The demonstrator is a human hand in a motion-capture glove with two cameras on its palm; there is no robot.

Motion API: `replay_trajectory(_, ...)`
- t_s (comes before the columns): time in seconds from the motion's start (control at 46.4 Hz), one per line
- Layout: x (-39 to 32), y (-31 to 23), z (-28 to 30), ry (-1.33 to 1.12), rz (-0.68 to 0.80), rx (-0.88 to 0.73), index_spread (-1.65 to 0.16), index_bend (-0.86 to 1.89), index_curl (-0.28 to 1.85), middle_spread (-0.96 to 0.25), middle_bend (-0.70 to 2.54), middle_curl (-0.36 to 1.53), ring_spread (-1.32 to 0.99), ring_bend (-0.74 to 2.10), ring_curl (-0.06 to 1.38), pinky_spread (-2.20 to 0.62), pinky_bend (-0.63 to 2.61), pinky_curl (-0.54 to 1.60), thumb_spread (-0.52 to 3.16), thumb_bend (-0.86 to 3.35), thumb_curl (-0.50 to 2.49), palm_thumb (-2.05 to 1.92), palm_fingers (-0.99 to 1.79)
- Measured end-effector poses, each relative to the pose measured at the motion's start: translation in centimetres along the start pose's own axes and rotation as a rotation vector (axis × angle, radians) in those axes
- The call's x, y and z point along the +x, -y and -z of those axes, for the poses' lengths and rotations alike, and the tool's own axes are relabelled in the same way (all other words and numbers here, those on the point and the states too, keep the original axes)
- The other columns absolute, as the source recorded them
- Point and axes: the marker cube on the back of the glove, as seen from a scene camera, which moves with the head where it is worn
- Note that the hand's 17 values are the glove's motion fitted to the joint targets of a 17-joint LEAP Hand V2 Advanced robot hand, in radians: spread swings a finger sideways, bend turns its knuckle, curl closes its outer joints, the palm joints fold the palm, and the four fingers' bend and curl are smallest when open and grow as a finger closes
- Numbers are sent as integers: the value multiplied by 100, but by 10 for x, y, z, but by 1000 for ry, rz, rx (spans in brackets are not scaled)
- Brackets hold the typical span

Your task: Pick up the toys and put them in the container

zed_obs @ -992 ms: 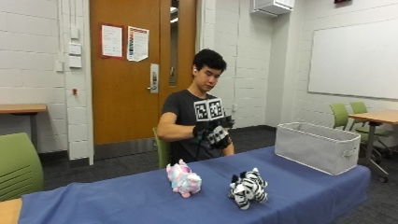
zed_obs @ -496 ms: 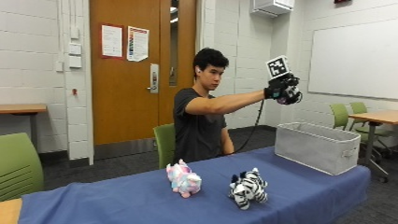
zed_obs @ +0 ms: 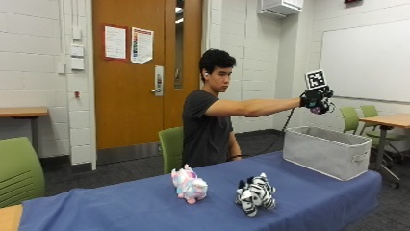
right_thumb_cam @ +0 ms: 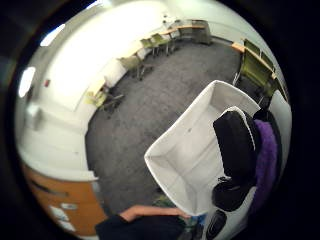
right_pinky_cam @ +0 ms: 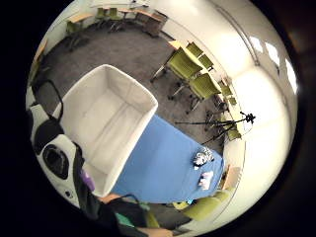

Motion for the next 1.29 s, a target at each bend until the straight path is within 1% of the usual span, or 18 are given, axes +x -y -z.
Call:
replay_trajectory(0.086, 4, 0, -14, -39, -80, -111, -20, 89, 73, -23, 124, 62, -32, 136, 53, -48, 83, 44, 163, 15, 23, 20, 132)
replay_trajectory(0.151, 8, -7, -23, -45, -64, -242, -21, 69, 69, -23, 123, 60, -32, 135, 51, -49, 85, 43, 152, 7, 21, 9, 113)
replay_trajectory(0.173, 9, -8, -24, -36, -51, -265, -22, 54, 66, -24, 114, 58, -33, 134, 50, -48, 93, 45, 145, 1, 19, 0, 92)
replay_trajectory(0.194, 11, -10, -24, -34, -41, -276, -22, 46, 66, -24, 110, 57, -34, 133, 51, -47, 99, 47, 140, -2, 19, -5, 82)
replay_trajectory(0.216, 14, -11, -25, -43, -31, -278, -22, 30, 64, -24, 93, 53, -34, 124, 49, -43, 105, 50, 130, -8, 18, -12, 25)
replay_trajectory(0.237, 18, -13, -25, -64, -18, -277, -22, 35, 71, -24, 101, 58, -33, 134, 56, -44, 112, 55, 130, -6, 18, -9, 51)
replay_trajectory(0.259, 20, -15, -24, -87, -5, -274, -22, 24, 65, -23, 86, 51, -32, 115, 48, -39, 109, 52, 123, -10, 17, -14, 0)
replay_trajectory(0.28, 17, -16, -24, -103, 2, -269, -21, 25, 67, -20, 78, 50, -29, 104, 48, -36, 113, 57, 119, -11, 17, -16, -27)
replay_trajectory(0.302, 6, -17, -24, -108, -3, -263, -21, 23, 64, -18, 73, 48, -28, 97, 46, -34, 112, 56, 115, -12, 17, -17, -30)
replay_trajectory(0.367, -48, -15, -24, -85, -39, -237, -21, 14, 53, -15, 62, 42, -26, 78, 36, -28, 107, 49, 106, -13, 16, -18, -26)
replay_trajectory(0.431, -49, -21, -14, -110, -67, -217, -20, 14, 48, -13, 55, 40, -24, 68, 29, -23, 104, 46, 100, -13, 15, -18, -21)
replay_trajectory(0.518, 3, -40, 6, -255, -89, -187, -20, 16, 46, -11, 48, 37, -23, 61, 26, -19, 99, 43, 95, -13, 15, -19, -15)
replay_trajectory(0.647, 74, -76, 43, -184, -71, -156, -20, 16, 46, -9, 42, 36, -22, 54, 24, -16, 93, 40, 90, -13, 14, -19, -9)
replay_trajectory(0.69, 106, -88, 54, -185, -122, -146, -21, 18, 46, -8, 41, 36, -22, 54, 24, -15, 89, 38, 89, -13, 13, -19, -6)
replay_trajectory(0.755, 154, -104, 63, -242, -257, -133, -22, 19, 46, -8, 40, 36, -22, 52, 24, -14, 86, 37, 88, -13, 13, -19, -4)
replay_trajectory(0.841, 204, -131, 67, -303, -309, -127, -22, 19, 46, -8, 39, 36, -23, 50, 24, -12, 83, 36, 87, -13, 12, -19, -2)
replay_trajectory(1.078, 329, -205, 52, -320, -496, -171, -24, 20, 47, -9, 38, 37, -24, 45, 23, -10, 75, 33, 87, -13, 11, -19, 1)
replay_trajectory(1.294, 413, -253, 4, -309, -630, -232, -25, 20, 48, -9, 35, 38, -26, 41, 24, -8, 70, 32, 88, -13, 10, -19, 2)
